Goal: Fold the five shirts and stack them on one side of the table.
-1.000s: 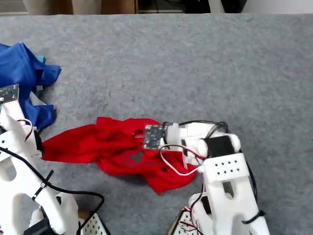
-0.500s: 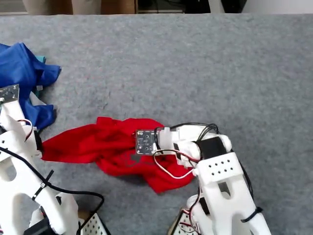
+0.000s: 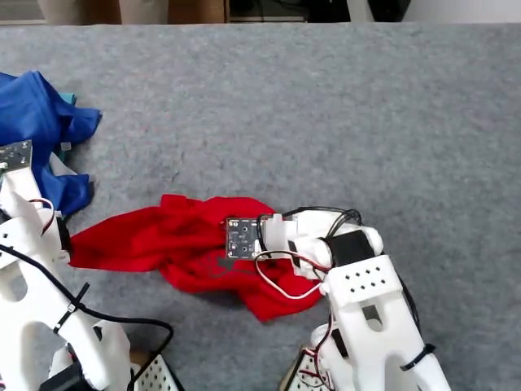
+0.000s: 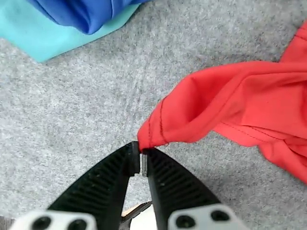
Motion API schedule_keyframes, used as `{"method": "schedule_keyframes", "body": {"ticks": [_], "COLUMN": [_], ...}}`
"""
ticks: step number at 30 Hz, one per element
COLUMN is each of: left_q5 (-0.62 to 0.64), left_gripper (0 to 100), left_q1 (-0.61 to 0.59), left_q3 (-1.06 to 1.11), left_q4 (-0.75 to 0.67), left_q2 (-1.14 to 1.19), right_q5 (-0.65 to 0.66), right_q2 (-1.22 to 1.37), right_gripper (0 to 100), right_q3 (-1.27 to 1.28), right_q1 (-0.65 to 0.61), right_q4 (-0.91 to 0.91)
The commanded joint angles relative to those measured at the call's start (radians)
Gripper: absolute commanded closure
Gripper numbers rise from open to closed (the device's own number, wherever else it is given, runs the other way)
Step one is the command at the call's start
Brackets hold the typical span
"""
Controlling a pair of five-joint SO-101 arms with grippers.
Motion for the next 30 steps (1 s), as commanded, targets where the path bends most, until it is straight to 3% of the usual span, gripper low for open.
{"method": "schedule_keyframes", "body": {"ticks": [1,15,23,30], "left_q5": [0.006,0.006,0.006,0.006], "left_gripper": [98,98,98,98], "left_q1": [-0.008,-0.006,0.0,0.0], "left_q3": [-0.005,0.0,0.021,0.015], "left_q4": [-0.005,-0.012,-0.015,-0.015], "left_q2": [-0.022,-0.022,-0.022,-0.022], "right_q5": [-0.011,-0.012,-0.011,-0.011], "right_q2": [0.002,0.004,0.007,0.14], "right_gripper": [84.6,84.6,84.6,85.0], "right_q3": [0.002,0.11,0.111,0.096], "right_q1": [-0.007,-0.002,-0.002,-0.001], "right_q4": [-0.037,-0.221,-0.233,-0.301]}}
